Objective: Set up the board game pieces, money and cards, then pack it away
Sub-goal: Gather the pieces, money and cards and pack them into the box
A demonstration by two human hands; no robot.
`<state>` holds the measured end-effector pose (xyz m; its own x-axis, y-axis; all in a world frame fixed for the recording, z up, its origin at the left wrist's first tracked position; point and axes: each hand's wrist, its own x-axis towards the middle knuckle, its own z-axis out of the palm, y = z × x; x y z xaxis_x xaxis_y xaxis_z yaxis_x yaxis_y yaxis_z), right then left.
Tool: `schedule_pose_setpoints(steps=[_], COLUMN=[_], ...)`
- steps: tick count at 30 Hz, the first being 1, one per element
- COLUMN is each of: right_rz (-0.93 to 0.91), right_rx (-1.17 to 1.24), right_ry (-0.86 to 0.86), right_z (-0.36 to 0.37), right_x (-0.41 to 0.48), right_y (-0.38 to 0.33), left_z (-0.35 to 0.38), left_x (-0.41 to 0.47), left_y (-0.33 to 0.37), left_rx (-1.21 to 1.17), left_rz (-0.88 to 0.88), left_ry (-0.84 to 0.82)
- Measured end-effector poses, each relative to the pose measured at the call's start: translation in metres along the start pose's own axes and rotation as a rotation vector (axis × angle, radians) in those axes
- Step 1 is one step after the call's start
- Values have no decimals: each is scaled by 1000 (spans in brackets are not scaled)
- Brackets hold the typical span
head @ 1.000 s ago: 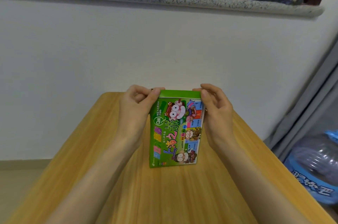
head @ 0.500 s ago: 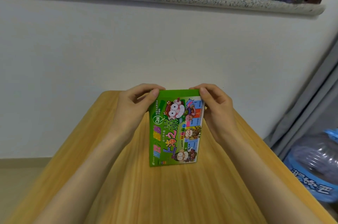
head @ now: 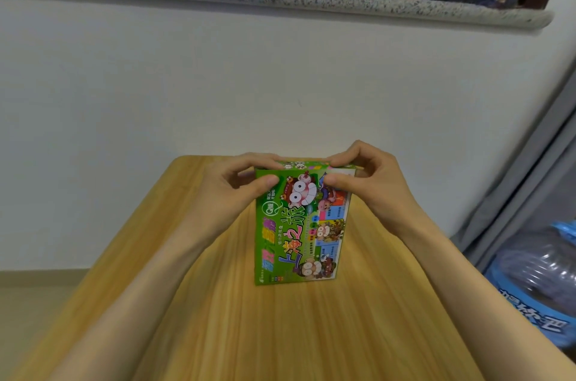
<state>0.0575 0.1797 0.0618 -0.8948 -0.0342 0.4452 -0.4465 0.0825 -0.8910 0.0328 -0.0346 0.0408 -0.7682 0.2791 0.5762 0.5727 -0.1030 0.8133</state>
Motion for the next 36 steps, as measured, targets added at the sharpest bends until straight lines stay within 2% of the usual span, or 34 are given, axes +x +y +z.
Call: schedule_pose_setpoints(steps=[2,4,7,9,11,15,17,19,23,29,33,36], right_rz=[-7,6,131,230,300,363,375,381,364,423,440,464], right_rx=[-5,65,423,578,632,631,497,304,99,113,149,62], right_ry=[89,272,517,582,605,560,442,294,104,217,230,230], right_z=[3,3,-4,-7,-6,-3,-2,-4,1,0,-1,-3], right_x=[-1,-2,-6,-11,-18,-34,-42,-47,-52,-49,-48,-49], right_y=[4,15,34,45,56,67,72,77,84,92,97,101], left_z=[2,3,-4,-11,-13,-4,-4,-5,-3,1,-15,-26], left_x=[-4,-12,-20,-23,-24,-25,-27,-29,-36,-42,-39,-39], left_y=[-7,-19,-37,-40,-44,-46,-51,-57,-69,-78,-81,-78], left_rx=[-15,-38,111,143,51,-313,-388,-378,-277,-310,-382,-363], left_rz=[-125,-298,-481,-521,-526,-572,-613,-657,-691,-774,-791,-795], left_ry=[-5,-65,-171,-182,-99,297,407,445,447,340,258,178])
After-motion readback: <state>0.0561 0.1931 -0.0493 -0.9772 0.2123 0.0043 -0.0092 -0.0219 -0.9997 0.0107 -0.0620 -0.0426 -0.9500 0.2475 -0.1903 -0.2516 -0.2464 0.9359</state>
